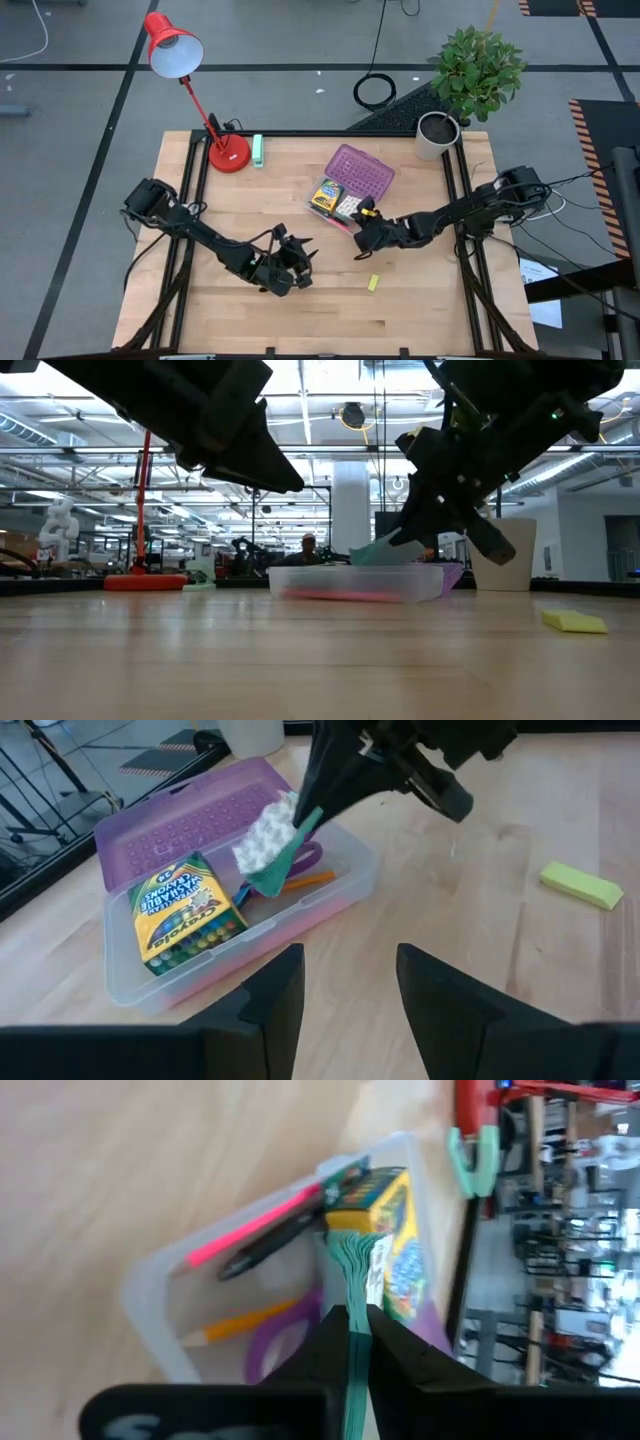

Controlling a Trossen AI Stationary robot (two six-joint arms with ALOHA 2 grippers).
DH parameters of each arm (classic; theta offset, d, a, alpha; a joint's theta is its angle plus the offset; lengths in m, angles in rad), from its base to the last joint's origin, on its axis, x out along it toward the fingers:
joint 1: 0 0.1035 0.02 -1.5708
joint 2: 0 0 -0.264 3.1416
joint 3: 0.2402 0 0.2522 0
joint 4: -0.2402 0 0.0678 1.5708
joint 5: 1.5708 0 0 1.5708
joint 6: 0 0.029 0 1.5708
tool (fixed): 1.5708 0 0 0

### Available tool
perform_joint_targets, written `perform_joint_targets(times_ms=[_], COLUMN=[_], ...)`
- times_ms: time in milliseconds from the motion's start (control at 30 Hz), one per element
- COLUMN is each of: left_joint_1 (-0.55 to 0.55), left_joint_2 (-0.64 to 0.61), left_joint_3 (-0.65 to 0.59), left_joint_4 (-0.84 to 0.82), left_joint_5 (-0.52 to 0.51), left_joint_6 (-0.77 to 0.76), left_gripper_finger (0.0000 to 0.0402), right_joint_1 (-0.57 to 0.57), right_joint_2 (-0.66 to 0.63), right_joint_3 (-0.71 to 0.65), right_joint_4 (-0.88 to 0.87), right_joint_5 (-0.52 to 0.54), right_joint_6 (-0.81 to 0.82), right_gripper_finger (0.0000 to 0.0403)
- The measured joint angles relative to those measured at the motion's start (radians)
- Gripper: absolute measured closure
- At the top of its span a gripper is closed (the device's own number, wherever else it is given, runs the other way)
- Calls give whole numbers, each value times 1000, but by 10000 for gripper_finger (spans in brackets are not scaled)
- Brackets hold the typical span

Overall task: Pack school essentials
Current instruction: Put the blue sticky notes into the purple supply box

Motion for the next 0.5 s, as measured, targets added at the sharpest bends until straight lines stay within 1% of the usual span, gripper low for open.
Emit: perform_joint_targets(times_ms=[67, 300, 400, 500], left_joint_1=[0, 0, 0, 0], left_joint_2=[0, 0, 0, 0], left_joint_3=[0, 0, 0, 0], left_joint_4=[0, 0, 0, 0], left_joint_5=[0, 0, 1, 1], left_joint_6=[0, -1, -1, -1], left_gripper_finger=[238, 238, 238, 238], right_joint_1=[-5, -6, -6, -6], right_joint_2=[0, 0, 0, 0], right_joint_3=[0, 0, 0, 0], right_joint_4=[-14, -64, -65, -64], right_joint_5=[-27, -31, -32, -32], right_joint_6=[9, 68, 92, 120], right_gripper_finger=[378, 349, 322, 283])
